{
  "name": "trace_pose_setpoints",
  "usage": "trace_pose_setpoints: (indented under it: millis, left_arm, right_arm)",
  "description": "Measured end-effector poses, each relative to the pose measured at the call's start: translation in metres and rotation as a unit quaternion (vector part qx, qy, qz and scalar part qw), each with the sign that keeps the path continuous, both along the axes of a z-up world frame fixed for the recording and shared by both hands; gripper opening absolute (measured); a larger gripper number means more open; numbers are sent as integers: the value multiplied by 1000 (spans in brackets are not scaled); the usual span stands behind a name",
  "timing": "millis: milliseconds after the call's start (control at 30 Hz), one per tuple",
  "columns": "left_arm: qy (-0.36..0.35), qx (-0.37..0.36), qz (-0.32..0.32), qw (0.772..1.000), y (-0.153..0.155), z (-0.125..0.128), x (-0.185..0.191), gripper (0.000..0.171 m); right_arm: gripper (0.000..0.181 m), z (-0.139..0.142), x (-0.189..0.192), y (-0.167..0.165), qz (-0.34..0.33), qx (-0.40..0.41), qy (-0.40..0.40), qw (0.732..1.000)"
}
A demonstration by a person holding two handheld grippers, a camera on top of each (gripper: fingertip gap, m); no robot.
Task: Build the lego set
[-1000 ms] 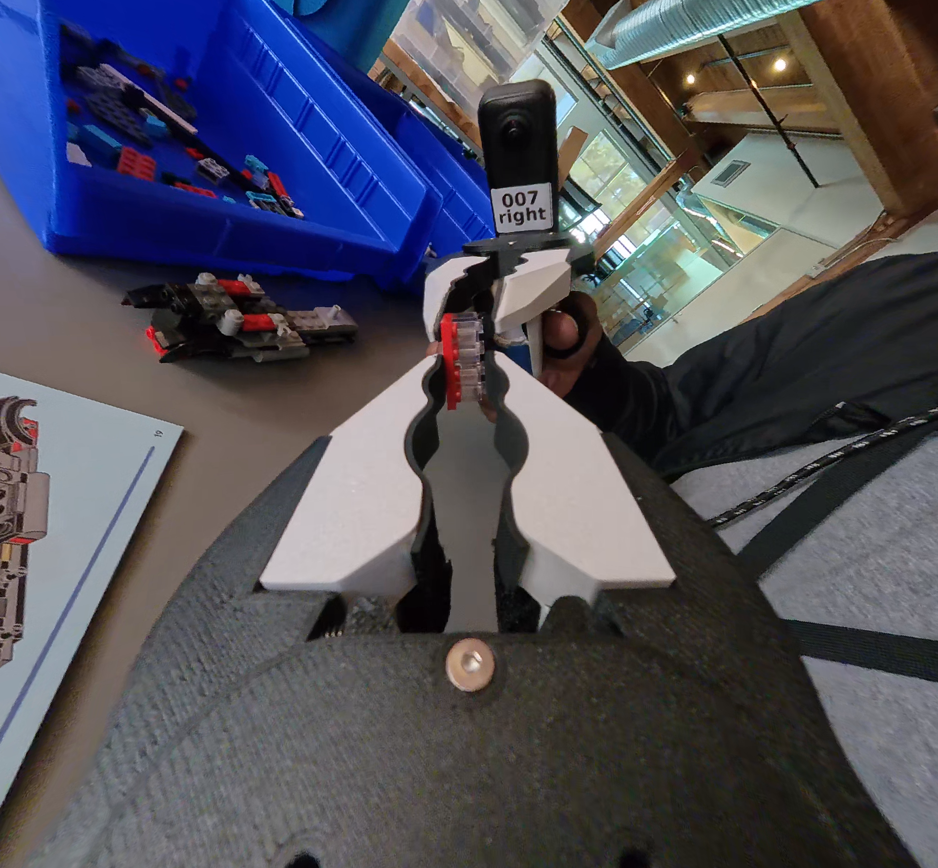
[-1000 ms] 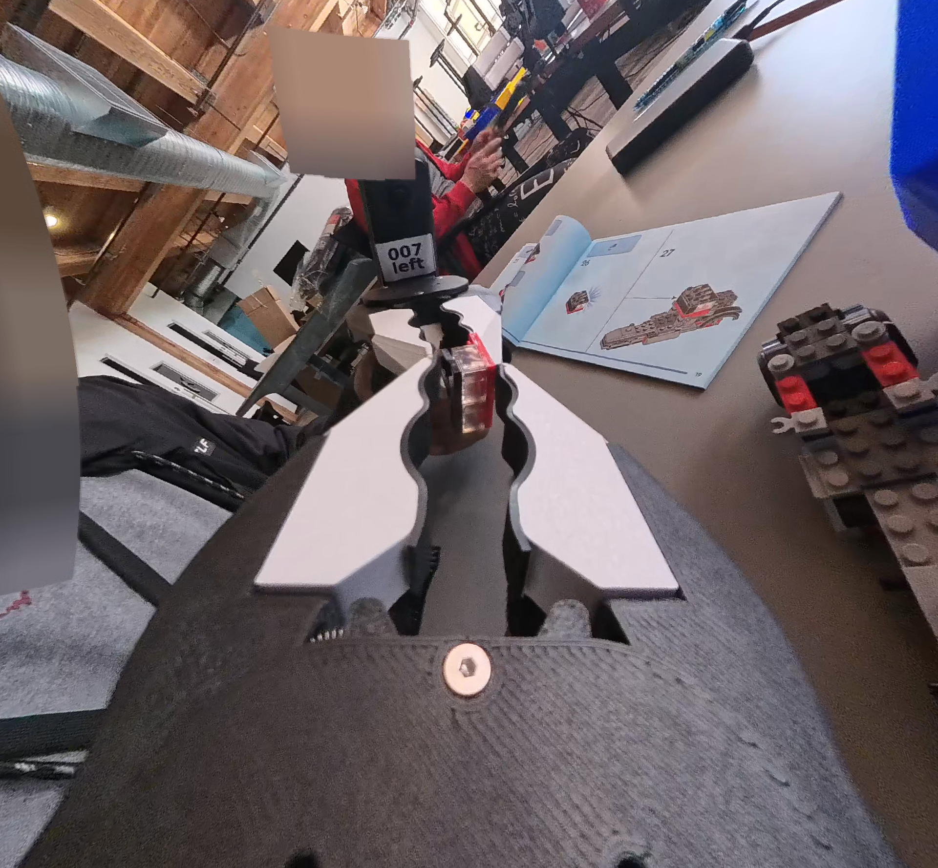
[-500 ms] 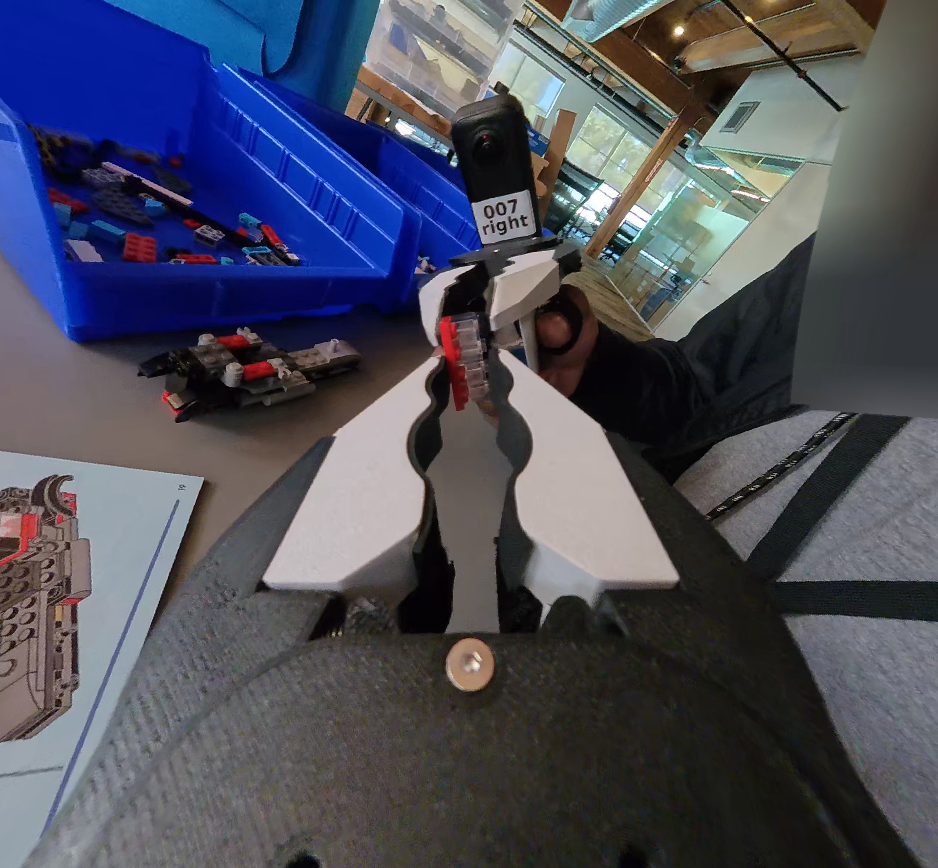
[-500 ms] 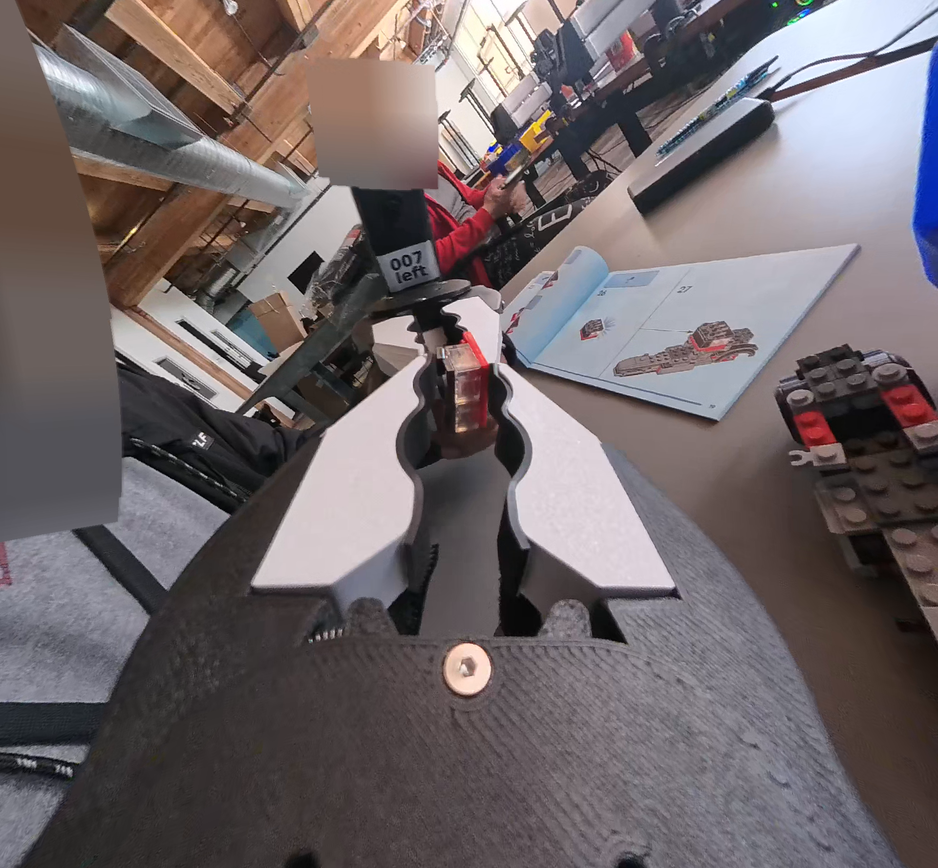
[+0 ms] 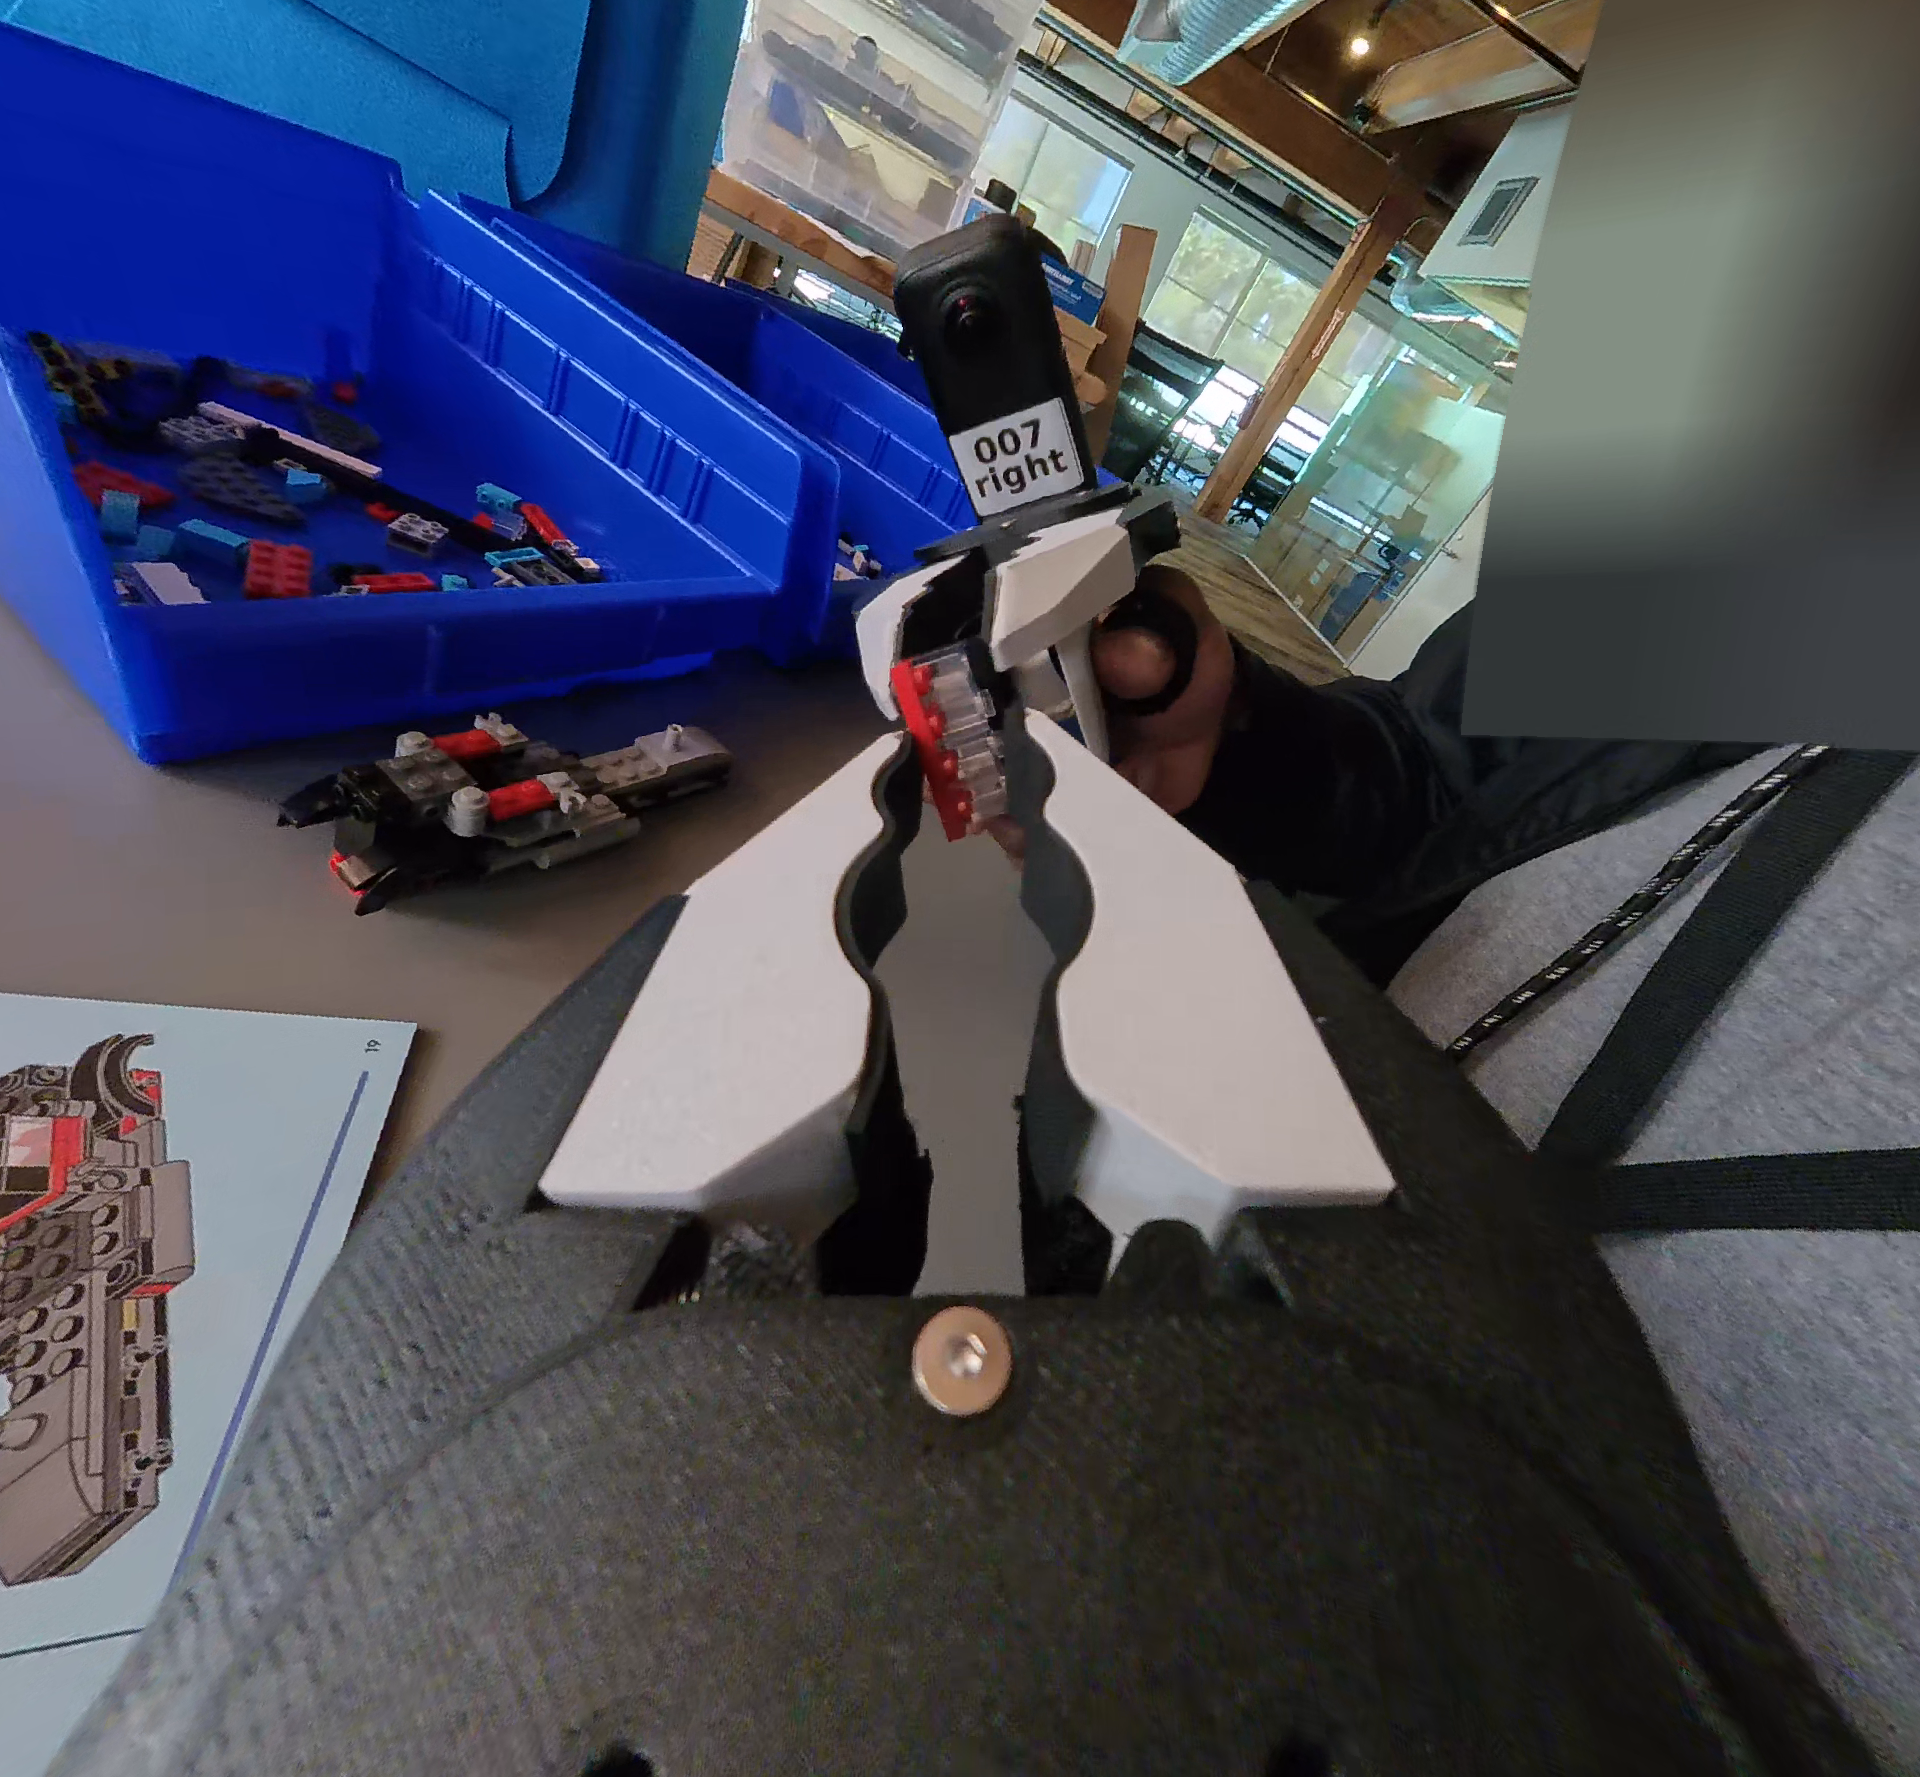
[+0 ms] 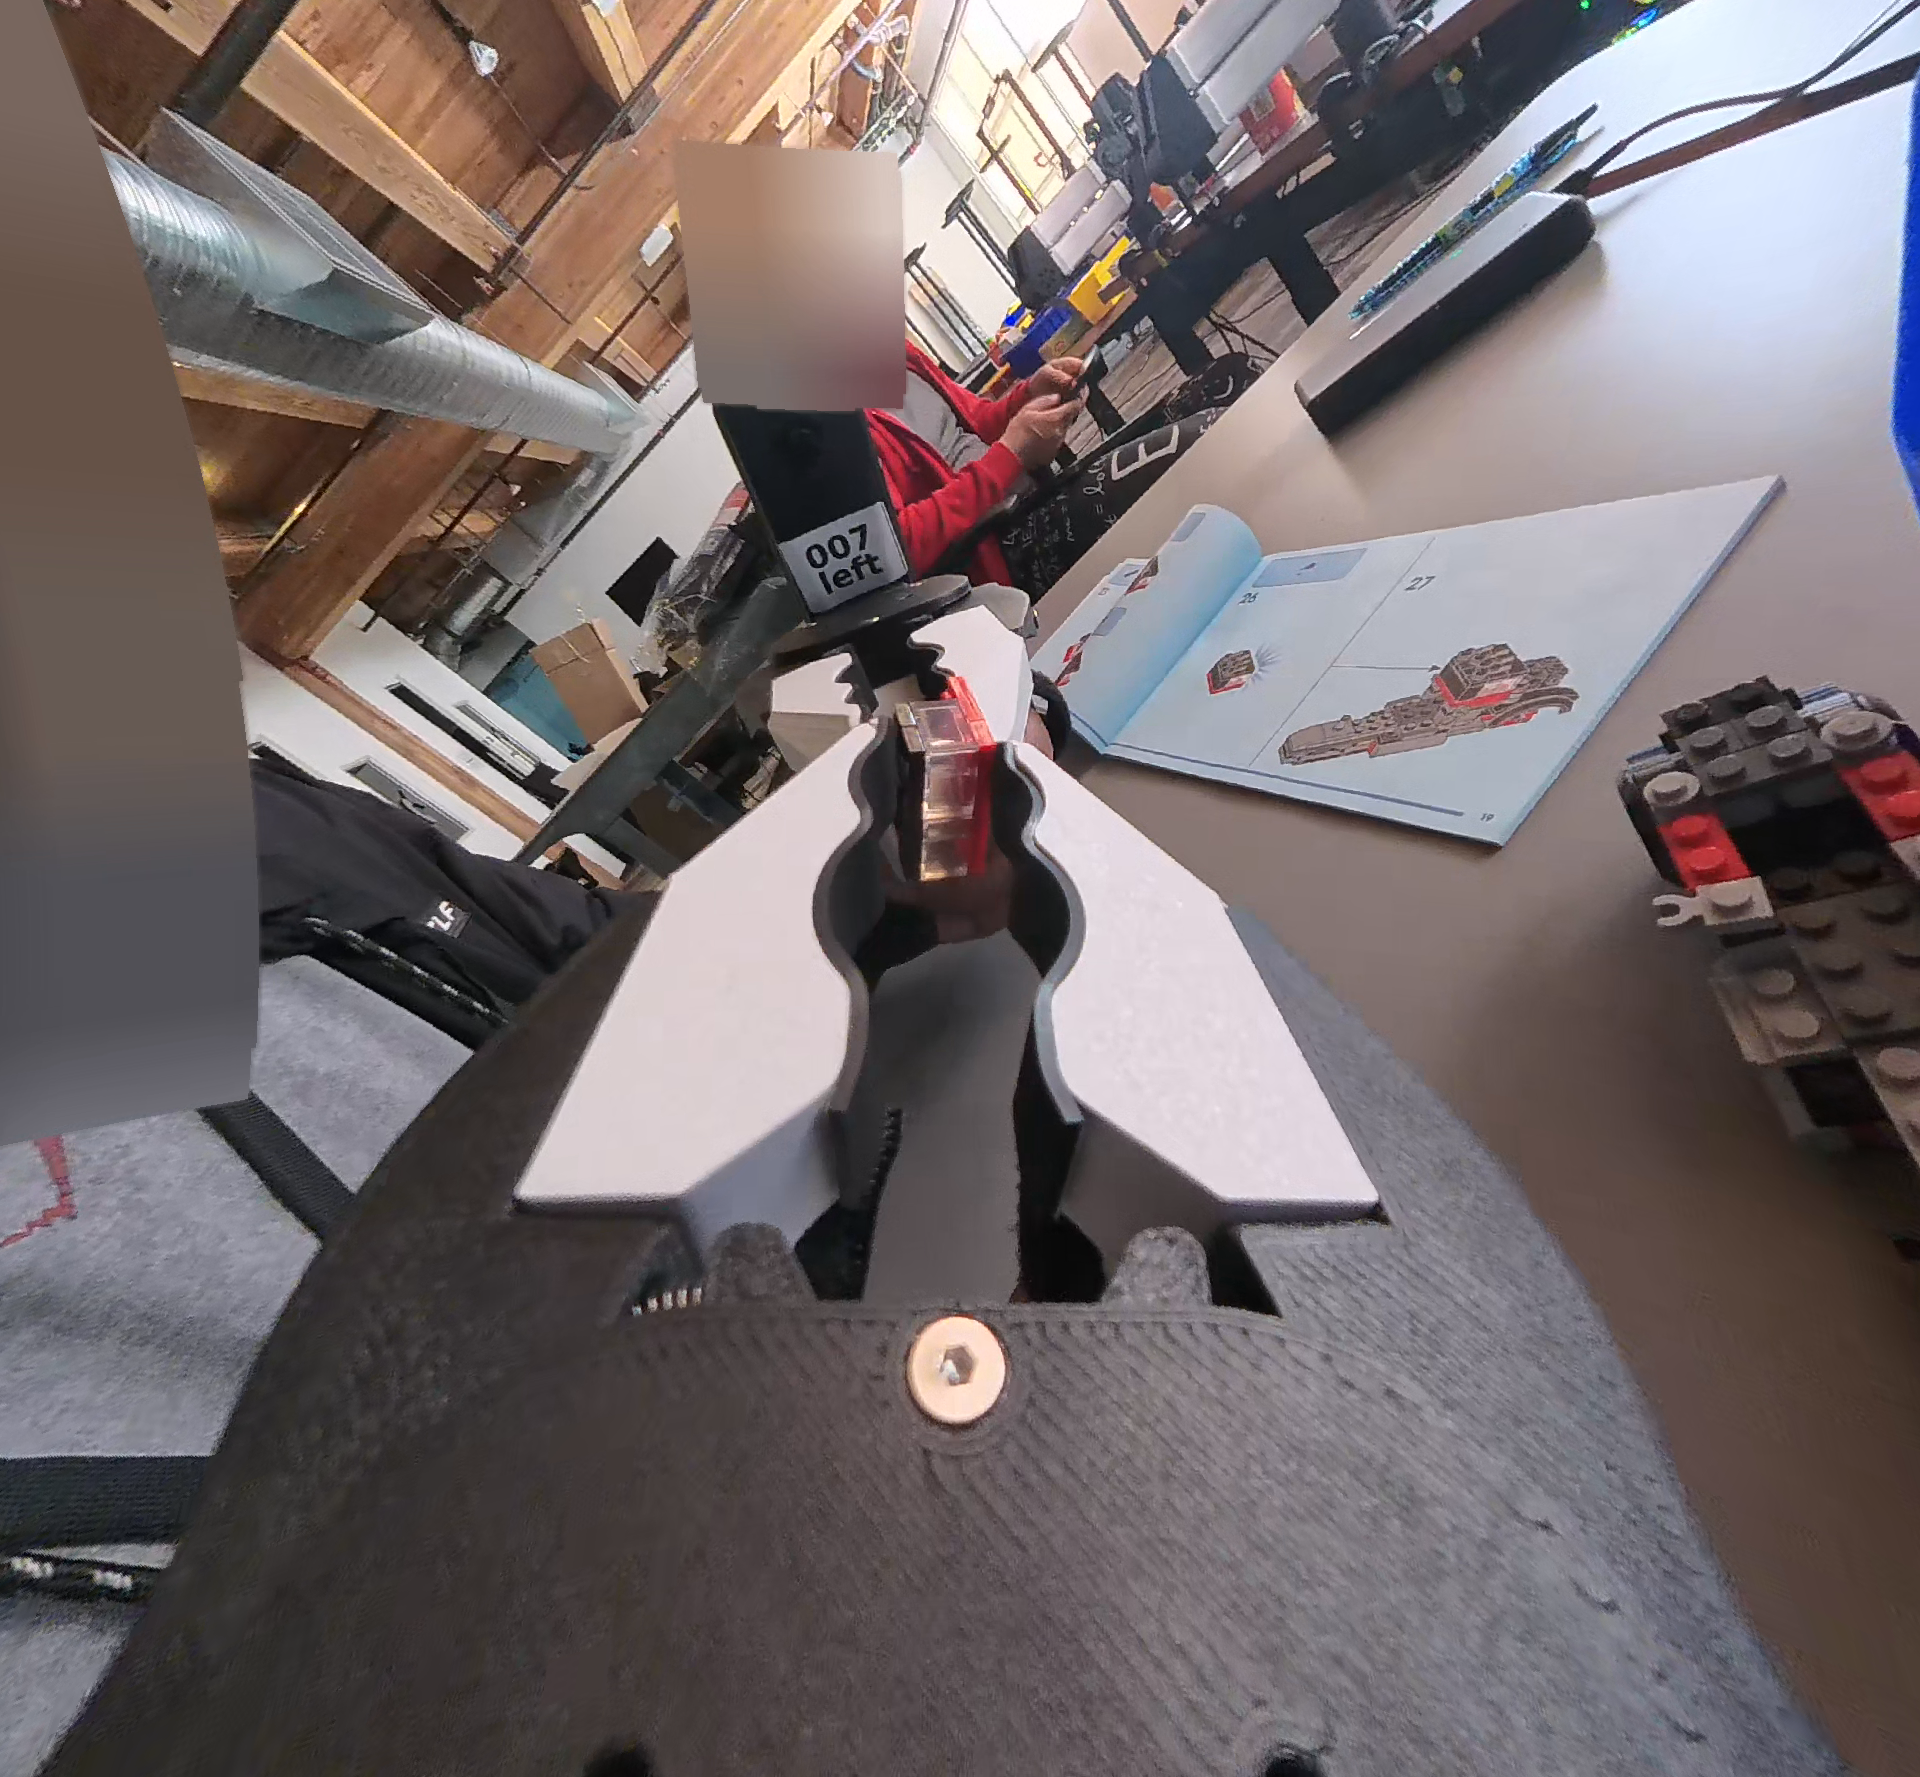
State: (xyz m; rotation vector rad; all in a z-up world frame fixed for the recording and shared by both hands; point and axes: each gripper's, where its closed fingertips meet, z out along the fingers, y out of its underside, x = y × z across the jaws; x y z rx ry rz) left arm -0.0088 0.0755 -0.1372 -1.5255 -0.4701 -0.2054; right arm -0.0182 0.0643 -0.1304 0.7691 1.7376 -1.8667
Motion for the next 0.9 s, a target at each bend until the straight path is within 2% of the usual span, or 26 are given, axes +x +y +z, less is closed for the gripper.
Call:
trace_pose_setpoints:
  millis: [267, 367, 433, 567, 733, 900]
  left_arm:
    - [-5, 16, 10, 1000, -1, 1, -4, 15]
    - [-3, 19, 18, 1000, -3, 1, -7, 15]
    - [3, 22, 16, 1000, -3, 3, -6, 15]
    - [19, 23, 11, 999, 0, 5, -3, 15]
    - [30, 23, 5, 999, 1, 7, 0, 15]
    - [17, 27, -1, 999, 1, 7, 1, 15]
  right_arm:
    - [21, 2, -3, 0, -13, -7, 4, 1000]
    - [43, 8, 1, -1, -5, -18, 21, 1000]
    - [46, 9, 1, -1, -14, -11, 40, 999]
    - [40, 11, -1, -3, -27, -8, 54, 998]
    - [20, 14, -1, -1, -28, -29, 61, 997]
    - [19, 14, 0, -1, -19, -34, 79, 996]
